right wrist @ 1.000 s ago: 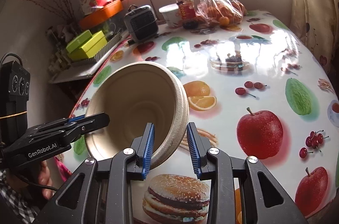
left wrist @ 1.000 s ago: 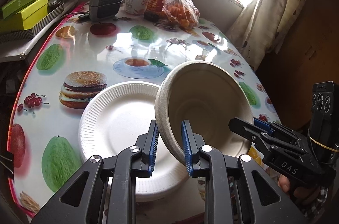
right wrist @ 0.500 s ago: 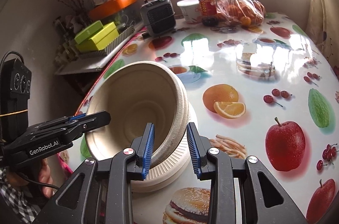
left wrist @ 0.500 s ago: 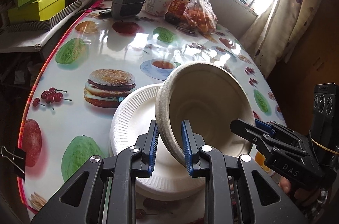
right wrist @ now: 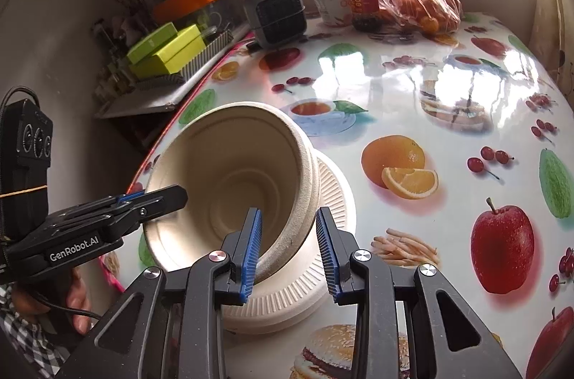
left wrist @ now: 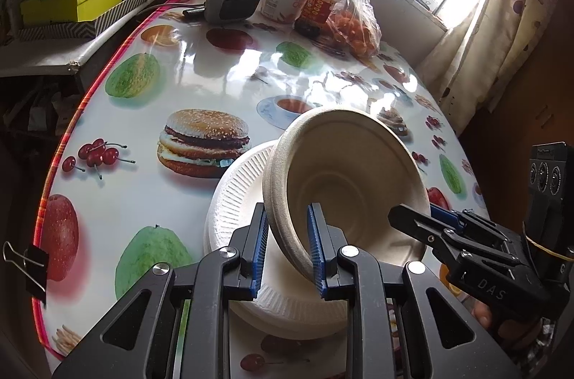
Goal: Organize plates and bowls
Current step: 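Lower the bowl stack onto the white plate stack and open the left tool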
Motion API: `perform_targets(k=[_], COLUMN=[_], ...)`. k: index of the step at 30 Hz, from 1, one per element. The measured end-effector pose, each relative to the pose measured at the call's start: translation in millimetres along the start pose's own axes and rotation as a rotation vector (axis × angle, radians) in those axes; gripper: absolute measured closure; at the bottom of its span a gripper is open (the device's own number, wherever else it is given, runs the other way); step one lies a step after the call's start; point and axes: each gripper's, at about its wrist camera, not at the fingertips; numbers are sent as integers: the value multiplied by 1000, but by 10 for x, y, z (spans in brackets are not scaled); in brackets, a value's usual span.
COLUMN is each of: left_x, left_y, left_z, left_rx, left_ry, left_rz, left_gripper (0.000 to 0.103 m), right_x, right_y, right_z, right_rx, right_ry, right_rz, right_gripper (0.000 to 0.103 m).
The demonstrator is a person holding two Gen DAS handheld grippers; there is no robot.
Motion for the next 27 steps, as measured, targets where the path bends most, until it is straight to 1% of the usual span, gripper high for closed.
perform_targets(k=[4, 21, 23, 27], left_x=[14, 57, 55, 57], left_y=[-9, -25, -17, -13], left_z=[15, 50, 51, 56], left_rx=[-5, -17, -12, -10], left_ry=[-6, -26, -24, -24], left_rz=[1, -9, -11, -16], left_gripper=[80, 80, 80, 80], right_x=[23, 40, 39, 39], right_y=[3, 5, 6, 19], right_z=[14, 26, 30, 33], right_rx=[5, 4, 5, 8], right_ry=[-12, -18, -16, -12], right_rz=[4, 5, 7, 7], right_gripper=[72, 72, 69, 67])
Point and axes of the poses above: each gripper's, at about its wrist camera, not at the fingertips, and x roughly the way its jaws point, y to its right, z to its underside, and after that the axes turned 14 degrees about y, right-handed
